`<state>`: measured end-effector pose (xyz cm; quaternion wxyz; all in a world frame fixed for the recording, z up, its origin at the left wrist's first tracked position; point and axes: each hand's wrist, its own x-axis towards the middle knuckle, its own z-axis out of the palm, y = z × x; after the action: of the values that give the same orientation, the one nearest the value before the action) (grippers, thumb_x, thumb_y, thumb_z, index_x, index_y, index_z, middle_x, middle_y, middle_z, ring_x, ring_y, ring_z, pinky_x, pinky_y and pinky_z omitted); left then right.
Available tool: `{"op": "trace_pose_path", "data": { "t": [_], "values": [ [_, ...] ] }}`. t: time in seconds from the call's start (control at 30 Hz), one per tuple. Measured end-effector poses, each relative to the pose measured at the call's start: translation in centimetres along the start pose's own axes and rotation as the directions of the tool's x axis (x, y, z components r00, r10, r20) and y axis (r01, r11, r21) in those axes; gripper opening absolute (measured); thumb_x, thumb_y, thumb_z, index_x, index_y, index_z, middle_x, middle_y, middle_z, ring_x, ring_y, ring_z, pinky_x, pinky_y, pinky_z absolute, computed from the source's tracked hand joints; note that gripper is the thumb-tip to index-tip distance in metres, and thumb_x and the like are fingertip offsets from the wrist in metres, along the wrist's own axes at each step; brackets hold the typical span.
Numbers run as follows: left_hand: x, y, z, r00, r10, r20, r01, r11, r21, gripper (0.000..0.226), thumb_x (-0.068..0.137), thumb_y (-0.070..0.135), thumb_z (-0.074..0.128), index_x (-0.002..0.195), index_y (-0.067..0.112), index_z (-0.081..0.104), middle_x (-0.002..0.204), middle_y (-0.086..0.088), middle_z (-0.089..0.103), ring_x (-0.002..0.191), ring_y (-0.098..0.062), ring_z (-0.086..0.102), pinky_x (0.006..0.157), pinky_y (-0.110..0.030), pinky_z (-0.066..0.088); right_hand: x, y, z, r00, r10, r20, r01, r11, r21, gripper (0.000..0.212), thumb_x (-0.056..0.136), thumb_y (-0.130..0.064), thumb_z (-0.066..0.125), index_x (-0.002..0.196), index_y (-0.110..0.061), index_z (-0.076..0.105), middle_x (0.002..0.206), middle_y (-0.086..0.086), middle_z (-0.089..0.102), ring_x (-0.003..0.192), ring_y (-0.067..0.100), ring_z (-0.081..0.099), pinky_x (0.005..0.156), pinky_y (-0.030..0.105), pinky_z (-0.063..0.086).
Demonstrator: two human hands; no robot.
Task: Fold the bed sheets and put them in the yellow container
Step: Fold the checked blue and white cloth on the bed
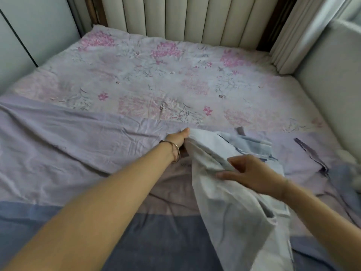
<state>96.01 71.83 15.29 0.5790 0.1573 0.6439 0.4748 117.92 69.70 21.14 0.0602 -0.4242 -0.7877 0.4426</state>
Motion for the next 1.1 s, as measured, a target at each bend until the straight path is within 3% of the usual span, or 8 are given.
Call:
{"op": "trace_pose_path", "data": {
  "t": [0.1,0.2,0.33,0.5,0.63,0.8,0.97,1.1],
  "values": [
    [-3.3,6.7,3.9,0.998,0.068,0.0,-0.068,0.991,-0.111,0.041,0.088,0.035,0.063,0.112,0.002,0.061,0.106,-0.014,0.065,0.093,-0.028,0.063,0.086,-0.038,0.054,-1.0,-4.3,-10.4,0.992,-0.078,-0.102,0.054,0.975,-0.217,0.047,0.078,-0.034,0.073,0.052,-0.011,0.04,0.051,-0.007,0.029,0.049,0.005,0.026,0.048,0.018,0.025],
    [-6.0,12.4,6.6,0.982,0.19,-0.006,-0.186,0.958,-0.218,0.025,0.094,0.026,0.055,0.095,0.002,0.061,0.083,-0.012,0.06,0.07,-0.019,0.057,0.067,-0.028,0.054,-1.4,-7.6,-16.9,0.969,-0.179,-0.17,0.109,0.928,-0.356,0.051,0.078,-0.027,0.075,0.048,-0.02,0.035,0.045,-0.01,0.028,0.049,0.006,0.025,0.05,0.021,0.023],
    [-10.8,19.7,8.8,0.905,0.426,-0.011,-0.409,0.863,-0.298,0.041,0.091,0.03,0.059,0.123,0.006,0.054,0.109,-0.006,0.058,0.083,-0.016,0.06,0.074,-0.026,0.052,-3.7,-12.0,-23.2,0.891,-0.336,-0.305,0.161,0.862,-0.481,0.048,0.076,-0.03,0.076,0.052,-0.017,0.037,0.051,-0.008,0.03,0.053,0.009,0.026,0.056,0.026,0.028],
    [-15.7,23.3,7.2,0.804,0.589,-0.086,-0.594,0.786,-0.17,0.057,0.049,0.061,0.075,0.095,0.028,0.066,0.113,0.0,0.067,0.108,-0.019,0.061,0.102,-0.038,0.044,-6.6,-14.9,-25.1,0.764,-0.513,-0.391,0.161,0.739,-0.654,0.035,0.077,-0.031,0.074,0.06,-0.01,0.052,0.056,0.0,0.048,0.056,0.017,0.041,0.056,0.021,0.032],
    [-18.1,17.5,4.9,0.757,0.648,-0.078,-0.65,0.736,-0.19,0.039,0.074,0.026,0.079,0.108,0.018,0.061,0.109,0.0,0.066,0.099,-0.014,0.063,0.086,-0.027,0.053,-8.1,-11.3,-21.7,0.76,-0.568,-0.316,0.157,0.633,-0.758,0.023,0.081,-0.031,0.072,0.083,-0.008,0.071,0.078,0.003,0.07,0.072,0.028,0.062,0.066,0.035,0.049],
    [-15.9,-0.8,1.4,0.881,0.45,-0.15,-0.456,0.89,-0.006,0.043,0.066,0.015,0.085,0.102,0.004,0.063,0.099,-0.006,0.07,0.085,-0.01,0.068,0.074,-0.025,0.058,-9.2,-1.0,-10.3,0.973,-0.23,0.002,0.129,0.537,-0.834,0.013,0.089,-0.022,0.05,0.087,-0.019,0.063,0.097,-0.002,0.068,0.093,0.02,0.063,0.066,0.024,0.042],
    [-17.1,-19.8,-1.2,0.995,-0.019,-0.101,0.024,0.998,0.052,0.051,0.078,-0.001,0.071,0.118,0.0,0.039,0.087,-0.013,0.067,0.059,-0.015,0.066,0.052,-0.025,0.055,-11.6,10.5,3.4,0.967,0.136,0.217,0.116,0.524,-0.844,0.015,0.089,-0.017,0.046,0.088,-0.015,0.061,0.099,0.009,0.066,0.094,0.025,0.063,0.071,0.029,0.041],
    [-17.7,-25.9,-4.3,0.969,-0.22,-0.11,0.231,0.969,0.093,0.083,0.087,0.018,0.065,0.148,0.021,0.008,0.088,0.001,0.059,0.075,-0.018,0.057,0.063,-0.028,0.048,-13.0,14.3,10.0,0.908,0.325,0.266,-0.011,0.651,-0.759,0.037,0.089,-0.022,0.054,0.062,-0.025,0.028,0.069,-0.005,0.039,0.079,0.021,0.042,0.058,0.026,0.031]
  ]
}}
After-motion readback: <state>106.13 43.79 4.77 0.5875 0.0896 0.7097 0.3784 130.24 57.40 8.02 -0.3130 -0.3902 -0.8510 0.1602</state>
